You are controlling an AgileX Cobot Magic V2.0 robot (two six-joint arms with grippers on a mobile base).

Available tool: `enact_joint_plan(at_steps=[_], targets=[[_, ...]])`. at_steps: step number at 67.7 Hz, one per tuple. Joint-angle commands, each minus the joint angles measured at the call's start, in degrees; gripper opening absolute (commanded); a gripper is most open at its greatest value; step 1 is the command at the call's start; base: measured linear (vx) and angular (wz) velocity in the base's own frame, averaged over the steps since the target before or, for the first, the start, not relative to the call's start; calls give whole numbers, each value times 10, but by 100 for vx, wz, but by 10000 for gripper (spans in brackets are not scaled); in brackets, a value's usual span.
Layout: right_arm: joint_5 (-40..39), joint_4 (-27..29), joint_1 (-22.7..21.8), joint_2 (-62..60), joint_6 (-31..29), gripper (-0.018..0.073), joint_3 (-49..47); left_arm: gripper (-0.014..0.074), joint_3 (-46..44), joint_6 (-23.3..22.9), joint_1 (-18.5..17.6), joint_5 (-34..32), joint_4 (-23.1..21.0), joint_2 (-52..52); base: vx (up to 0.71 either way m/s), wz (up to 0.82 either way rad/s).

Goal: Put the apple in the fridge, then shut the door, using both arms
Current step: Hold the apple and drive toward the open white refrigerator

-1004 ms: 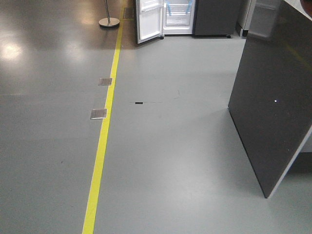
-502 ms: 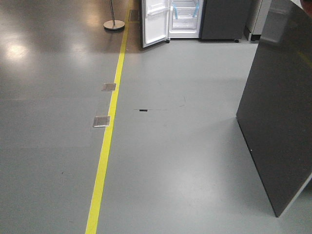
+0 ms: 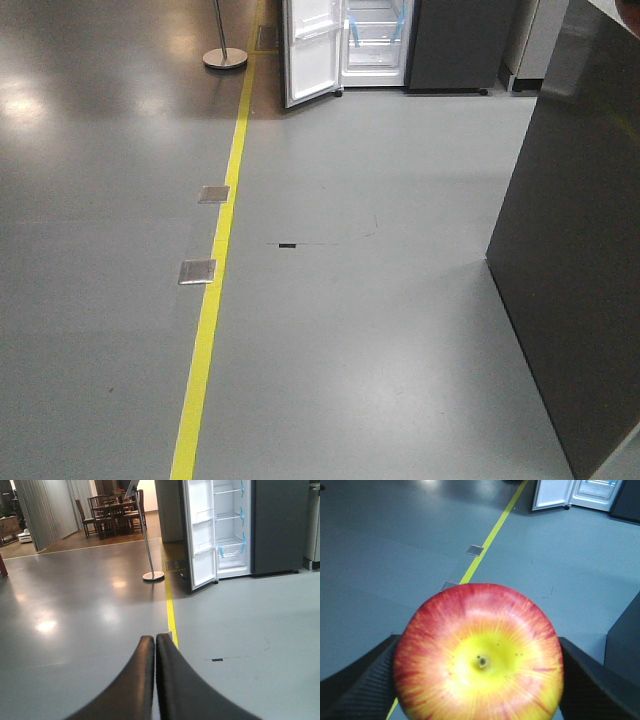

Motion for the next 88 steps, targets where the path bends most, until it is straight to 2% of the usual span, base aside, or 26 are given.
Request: enact_joint_plan(at_steps=[1, 88], targets=[[-43, 15, -2, -10, -4, 91, -16, -8, 8, -1, -2, -38, -3, -10, 25, -7], [-43, 15, -2, -10, -4, 91, -16, -8, 8, -1, -2, -38, -3, -10, 28, -2]])
